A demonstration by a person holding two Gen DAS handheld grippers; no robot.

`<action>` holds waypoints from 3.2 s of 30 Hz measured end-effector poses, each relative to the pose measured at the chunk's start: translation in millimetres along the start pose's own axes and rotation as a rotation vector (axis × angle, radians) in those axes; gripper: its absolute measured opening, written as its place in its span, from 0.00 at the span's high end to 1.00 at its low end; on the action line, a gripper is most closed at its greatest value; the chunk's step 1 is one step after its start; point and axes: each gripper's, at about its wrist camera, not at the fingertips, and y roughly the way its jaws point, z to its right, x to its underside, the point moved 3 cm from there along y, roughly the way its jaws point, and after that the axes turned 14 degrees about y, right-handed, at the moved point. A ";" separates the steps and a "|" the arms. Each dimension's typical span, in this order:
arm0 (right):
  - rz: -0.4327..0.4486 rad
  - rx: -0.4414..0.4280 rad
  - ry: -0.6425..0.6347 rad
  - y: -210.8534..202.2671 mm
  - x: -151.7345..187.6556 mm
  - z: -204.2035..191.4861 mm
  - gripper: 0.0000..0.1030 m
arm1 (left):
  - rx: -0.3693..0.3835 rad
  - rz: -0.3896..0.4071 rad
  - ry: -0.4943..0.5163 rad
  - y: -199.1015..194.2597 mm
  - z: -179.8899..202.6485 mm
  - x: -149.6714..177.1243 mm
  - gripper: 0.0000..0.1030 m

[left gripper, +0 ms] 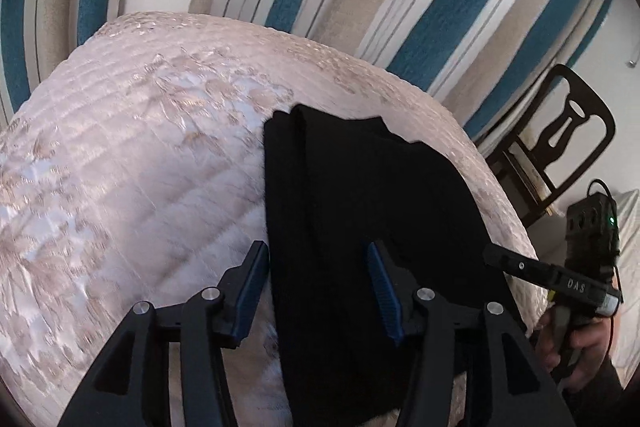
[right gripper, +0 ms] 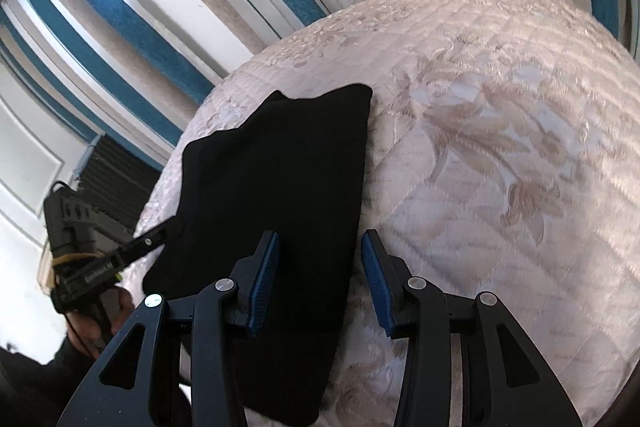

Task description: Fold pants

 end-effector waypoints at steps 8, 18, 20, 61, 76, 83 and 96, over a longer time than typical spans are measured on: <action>-0.037 -0.060 0.025 12.6 -8.8 -1.6 0.58 | -0.025 -0.017 0.048 16.2 7.9 -12.3 0.40; -0.035 -0.043 0.015 12.9 -5.3 -7.8 0.62 | -0.083 -0.035 0.083 10.6 14.6 -11.4 0.53; -0.035 -0.037 0.016 12.4 -4.9 -8.2 0.62 | -0.091 -0.036 0.090 10.2 16.3 -12.2 0.54; -0.037 -0.107 -0.128 120.7 -117.3 -133.7 0.82 | -0.254 0.060 0.134 4.3 -88.8 -131.3 0.76; 0.087 0.144 -0.295 86.7 -56.7 -123.9 0.64 | -0.370 0.037 0.095 -20.0 -93.5 -89.6 0.62; 0.109 0.167 -0.354 60.8 -14.2 -140.1 0.64 | -0.403 0.052 0.112 -44.4 -55.8 -70.8 0.62; 0.089 0.270 -0.400 75.2 29.1 -122.4 0.61 | -0.406 -0.046 0.093 -29.1 -42.5 -16.1 0.62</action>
